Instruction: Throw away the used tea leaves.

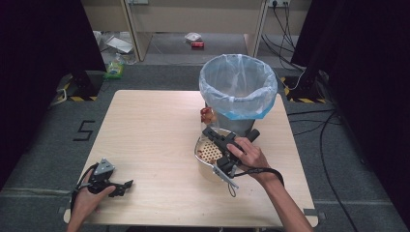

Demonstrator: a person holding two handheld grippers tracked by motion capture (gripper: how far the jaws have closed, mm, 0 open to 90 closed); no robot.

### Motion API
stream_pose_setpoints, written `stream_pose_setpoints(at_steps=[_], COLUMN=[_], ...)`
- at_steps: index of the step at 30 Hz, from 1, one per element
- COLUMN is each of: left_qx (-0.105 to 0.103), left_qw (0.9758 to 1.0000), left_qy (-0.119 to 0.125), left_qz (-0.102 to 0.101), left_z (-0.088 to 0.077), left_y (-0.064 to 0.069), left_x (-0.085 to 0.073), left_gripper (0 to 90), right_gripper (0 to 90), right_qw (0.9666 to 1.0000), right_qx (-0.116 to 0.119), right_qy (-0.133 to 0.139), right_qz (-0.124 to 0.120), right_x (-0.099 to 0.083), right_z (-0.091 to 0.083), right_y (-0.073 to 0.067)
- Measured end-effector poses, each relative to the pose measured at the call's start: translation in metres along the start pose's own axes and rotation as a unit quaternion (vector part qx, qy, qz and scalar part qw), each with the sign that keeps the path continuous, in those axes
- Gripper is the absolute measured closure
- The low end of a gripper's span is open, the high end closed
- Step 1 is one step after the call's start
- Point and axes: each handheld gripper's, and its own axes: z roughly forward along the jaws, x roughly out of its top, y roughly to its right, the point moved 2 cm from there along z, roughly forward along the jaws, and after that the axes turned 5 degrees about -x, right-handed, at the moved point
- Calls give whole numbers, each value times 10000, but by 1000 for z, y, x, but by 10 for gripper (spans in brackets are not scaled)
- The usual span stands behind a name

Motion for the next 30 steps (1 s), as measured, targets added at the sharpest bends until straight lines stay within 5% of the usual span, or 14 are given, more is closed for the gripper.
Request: stream_pose_setpoints(at_steps=[5, 6, 10, 15, 20, 25, 27, 29, 30], left_qx=[2, 4, 7, 6, 7, 7, 8, 9, 9], left_qw=[10000, 10000, 10000, 10000, 10000, 10000, 10000, 10000, 10000], left_qy=[-1, -1, 1, 0, -2, 0, 0, 2, 3], left_qz=[0, -2, -6, -9, -10, -7, -8, -11, -10], left_z=[0, 0, 0, 0, 0, 0, 0, 0, 0], left_y=[0, 0, 0, 0, 0, 0, 0, 0, 0], left_x=[0, 0, 0, 0, 0, 0, 0, 0, 0], left_gripper=[0, 0, 0, 0, 0, 0, 0, 0, 0], right_gripper=[875, 874, 875, 875, 875, 872, 872, 870, 870], right_qw=[9996, 9999, 9997, 9995, 9997, 9983, 9980, 9942, 9884], right_qx=[-240, -128, -215, -203, -196, -186, -148, -46, 9], right_qy=[-31, -66, -119, -124, -79, -29, -51, -126, -248], right_qz=[146, -26, 45, -207, -93, 545, 612, 1066, 1497], right_x=[-2, -2, -6, -6, -2, 2, 3, 2, 1], right_z=[-5, -4, -4, -1, -5, -16, -17, -19, -20], right_y=[7, 5, 5, 2, 5, 14, 15, 17, 19])
